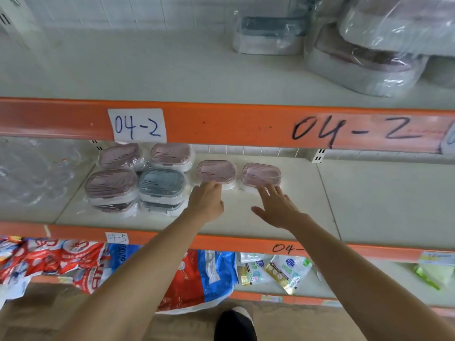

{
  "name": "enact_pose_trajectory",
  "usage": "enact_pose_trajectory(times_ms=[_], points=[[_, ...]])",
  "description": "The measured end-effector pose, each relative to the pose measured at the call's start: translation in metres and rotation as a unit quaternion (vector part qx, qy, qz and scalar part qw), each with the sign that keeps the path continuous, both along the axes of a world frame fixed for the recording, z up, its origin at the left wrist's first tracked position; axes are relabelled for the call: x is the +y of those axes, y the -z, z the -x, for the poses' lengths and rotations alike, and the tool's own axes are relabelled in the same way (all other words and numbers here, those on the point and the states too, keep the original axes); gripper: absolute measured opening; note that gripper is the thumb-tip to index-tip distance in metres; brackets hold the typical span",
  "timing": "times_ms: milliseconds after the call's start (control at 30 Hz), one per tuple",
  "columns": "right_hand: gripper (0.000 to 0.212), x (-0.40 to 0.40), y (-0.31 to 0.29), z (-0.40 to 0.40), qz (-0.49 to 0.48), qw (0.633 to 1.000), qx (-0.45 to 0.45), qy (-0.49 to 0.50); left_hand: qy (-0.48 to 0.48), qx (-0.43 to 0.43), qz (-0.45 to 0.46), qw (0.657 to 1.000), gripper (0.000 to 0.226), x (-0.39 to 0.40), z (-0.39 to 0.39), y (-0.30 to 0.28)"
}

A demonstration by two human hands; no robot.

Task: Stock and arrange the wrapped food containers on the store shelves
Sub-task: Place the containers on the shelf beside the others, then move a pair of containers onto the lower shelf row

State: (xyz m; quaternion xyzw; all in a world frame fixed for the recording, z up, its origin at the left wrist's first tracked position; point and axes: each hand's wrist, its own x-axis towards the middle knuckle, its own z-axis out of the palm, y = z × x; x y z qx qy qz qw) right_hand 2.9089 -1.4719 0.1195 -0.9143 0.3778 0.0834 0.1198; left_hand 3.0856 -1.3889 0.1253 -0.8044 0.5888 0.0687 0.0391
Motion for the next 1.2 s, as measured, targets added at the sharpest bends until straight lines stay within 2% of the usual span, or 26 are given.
enact_pose_trajectory(times_ms=[100, 200, 333, 533, 667, 767, 1000, 1200], points=[[0.055, 0.024, -0.025, 0.021, -0.047, 0.999, -0.003, -0.014, 0.012, 0.042, -0.073, 0.996, 0.027, 0.035, 0.009, -0.023], [0.047, 0.046, -0.063, 0.039, -0.048, 0.999, -0.021, -0.013, 0.038, 0.039, -0.07, 0.996, 0.025, 0.065, 0.017, -0.06], [0.04, 0.077, -0.126, 0.061, -0.027, 0.999, -0.022, -0.028, 0.081, 0.017, -0.019, 0.996, 0.022, 0.1, 0.032, -0.12], [0.035, 0.112, -0.228, 0.087, 0.057, 0.996, -0.052, -0.041, 0.128, -0.025, 0.088, 0.988, 0.02, 0.133, 0.052, -0.219], [0.029, 0.124, -0.298, 0.095, 0.092, 0.988, -0.118, -0.026, 0.086, 0.029, 0.211, 0.973, 0.017, 0.138, 0.058, -0.285], [0.028, 0.131, -0.334, 0.098, 0.138, 0.98, -0.141, -0.033, 0.073, 0.065, 0.259, 0.961, 0.017, 0.137, 0.062, -0.321], [0.038, 0.117, -0.366, 0.102, 0.201, 0.965, -0.167, -0.024, 0.089, 0.122, 0.294, 0.944, 0.018, 0.107, 0.073, -0.35], [0.036, 0.038, -0.384, 0.093, 0.284, 0.941, -0.181, 0.005, 0.097, 0.125, 0.274, 0.949, 0.019, 0.031, 0.076, -0.356]])
